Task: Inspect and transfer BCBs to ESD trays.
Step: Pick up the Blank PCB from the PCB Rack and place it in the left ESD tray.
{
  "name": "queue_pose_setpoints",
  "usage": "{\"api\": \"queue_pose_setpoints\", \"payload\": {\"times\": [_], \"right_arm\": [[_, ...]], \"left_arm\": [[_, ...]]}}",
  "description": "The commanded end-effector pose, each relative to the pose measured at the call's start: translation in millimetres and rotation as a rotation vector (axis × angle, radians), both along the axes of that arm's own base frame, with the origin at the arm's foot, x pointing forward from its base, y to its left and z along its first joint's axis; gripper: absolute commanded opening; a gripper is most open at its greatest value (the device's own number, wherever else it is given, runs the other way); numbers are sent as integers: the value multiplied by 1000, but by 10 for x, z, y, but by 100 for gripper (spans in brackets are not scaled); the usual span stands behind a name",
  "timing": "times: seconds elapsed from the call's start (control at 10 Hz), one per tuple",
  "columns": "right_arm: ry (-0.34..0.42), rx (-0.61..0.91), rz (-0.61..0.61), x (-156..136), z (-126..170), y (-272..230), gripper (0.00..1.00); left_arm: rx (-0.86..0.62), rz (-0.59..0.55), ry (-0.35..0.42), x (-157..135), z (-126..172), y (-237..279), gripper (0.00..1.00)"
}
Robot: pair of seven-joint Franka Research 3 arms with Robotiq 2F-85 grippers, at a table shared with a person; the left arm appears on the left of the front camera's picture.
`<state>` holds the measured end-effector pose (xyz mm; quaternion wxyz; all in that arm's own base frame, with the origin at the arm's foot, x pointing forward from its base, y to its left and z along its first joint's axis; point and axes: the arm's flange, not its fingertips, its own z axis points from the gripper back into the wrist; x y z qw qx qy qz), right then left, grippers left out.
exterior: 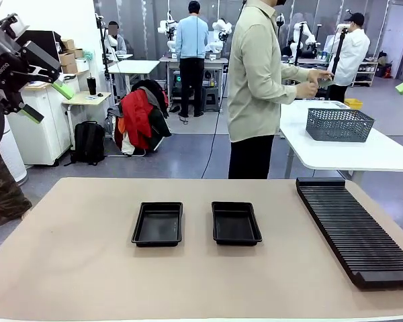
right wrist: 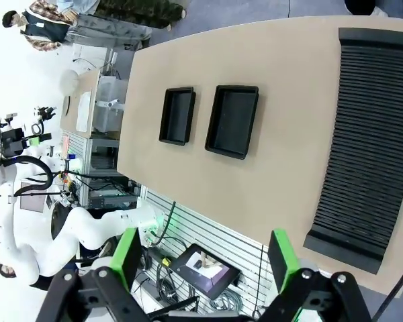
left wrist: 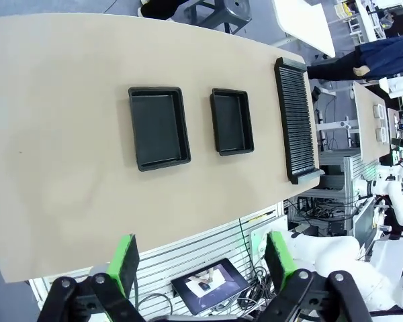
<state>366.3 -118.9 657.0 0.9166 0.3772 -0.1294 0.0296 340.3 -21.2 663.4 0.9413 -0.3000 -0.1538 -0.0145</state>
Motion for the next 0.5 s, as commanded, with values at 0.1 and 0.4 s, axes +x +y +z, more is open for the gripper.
{"api": "queue_pose_setpoints", "payload": {"times": [0.1, 0.4], "right_arm": [[-9, -24, -38, 90, 36, 24, 100], [-10, -15, -11, 62, 21, 13, 100]], "left_arm": [[3, 23, 29, 29, 92, -43, 100], [5, 10, 4, 25, 71, -52, 100]]}}
